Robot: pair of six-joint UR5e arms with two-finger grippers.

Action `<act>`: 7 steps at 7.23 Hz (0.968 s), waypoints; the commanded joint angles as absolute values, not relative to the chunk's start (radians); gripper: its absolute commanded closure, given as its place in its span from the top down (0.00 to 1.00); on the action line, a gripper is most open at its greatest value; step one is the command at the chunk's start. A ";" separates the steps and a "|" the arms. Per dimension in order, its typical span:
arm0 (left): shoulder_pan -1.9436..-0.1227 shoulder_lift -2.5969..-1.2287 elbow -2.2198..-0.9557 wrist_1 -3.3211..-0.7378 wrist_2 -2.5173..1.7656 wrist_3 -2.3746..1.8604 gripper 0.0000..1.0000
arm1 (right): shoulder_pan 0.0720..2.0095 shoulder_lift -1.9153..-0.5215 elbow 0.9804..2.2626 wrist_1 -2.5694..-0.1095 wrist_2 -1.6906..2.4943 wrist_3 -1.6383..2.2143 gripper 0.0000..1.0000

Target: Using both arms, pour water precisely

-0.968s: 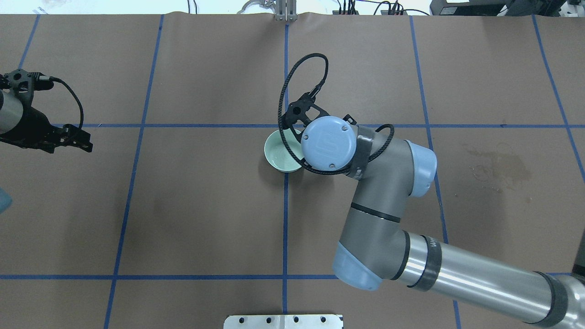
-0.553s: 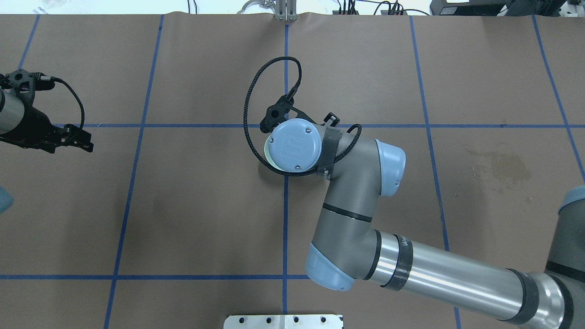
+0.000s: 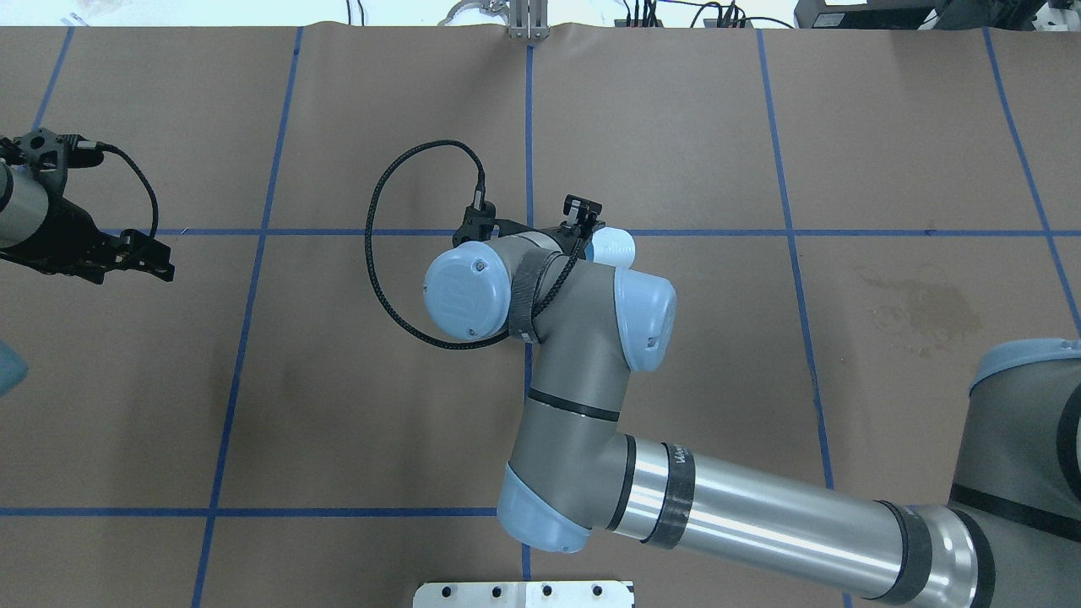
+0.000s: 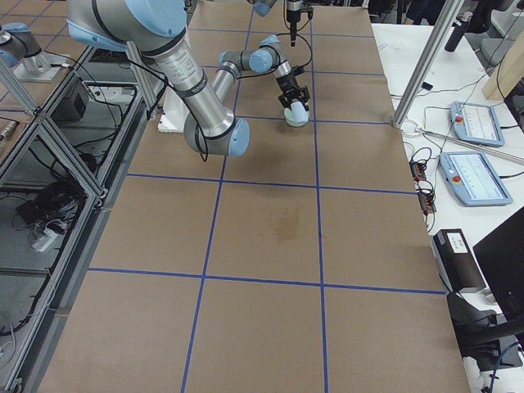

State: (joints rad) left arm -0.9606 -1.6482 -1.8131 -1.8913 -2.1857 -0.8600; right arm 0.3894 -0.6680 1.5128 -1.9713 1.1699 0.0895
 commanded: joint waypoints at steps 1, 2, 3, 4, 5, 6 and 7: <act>-0.960 -1.649 -1.804 -1.893 -2.186 -0.861 1.00 | 0.356 -0.666 1.499 -2.016 1.111 0.052 0.45; -0.960 -1.649 -1.798 -1.893 -2.186 -0.861 1.00 | 0.350 -0.663 1.494 -2.028 1.086 0.037 0.45; -0.962 -1.649 -1.799 -1.893 -2.186 -0.859 1.00 | 0.350 -0.640 1.493 -2.064 1.083 0.003 0.44; -0.962 -1.648 -1.798 -1.893 -2.186 -0.861 1.00 | 0.350 -0.620 1.482 -2.080 1.081 0.002 0.44; -0.962 -1.644 -1.798 -1.893 -2.186 -0.861 1.00 | 0.350 -0.609 1.453 -2.082 1.066 0.000 0.44; -0.962 -1.641 -1.798 -1.893 -2.187 -0.861 1.00 | 0.347 -0.603 1.436 -2.082 1.051 -0.014 0.44; -0.962 -1.638 -1.798 -1.893 -2.187 -0.861 1.00 | 0.345 -0.604 1.436 -2.098 1.042 -0.018 0.43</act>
State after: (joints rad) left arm -0.9618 -1.6420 -1.7979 -1.8929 -2.1869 -0.8605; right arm 0.3474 -0.6078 1.4459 -2.0842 1.0562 -0.0093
